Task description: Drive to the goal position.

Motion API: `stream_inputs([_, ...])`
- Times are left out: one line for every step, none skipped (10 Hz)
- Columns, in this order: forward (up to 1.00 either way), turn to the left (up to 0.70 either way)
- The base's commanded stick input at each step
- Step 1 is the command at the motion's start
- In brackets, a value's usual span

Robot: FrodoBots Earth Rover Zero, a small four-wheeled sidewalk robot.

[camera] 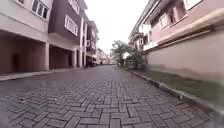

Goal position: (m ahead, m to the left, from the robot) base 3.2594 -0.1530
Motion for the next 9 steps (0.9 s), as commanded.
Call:
stream_inputs([0.69, 0.03])
stream_inputs([0.69, 0.03])
stream_inputs([0.69, 0.03])
stream_inputs([0.69, 0.03])
stream_inputs([0.69, 0.03])
stream_inputs([0.69, 0.03])
stream_inputs([0.69, 0.03])
stream_inputs([0.69, 0.03])
stream_inputs([0.69, 0.03])
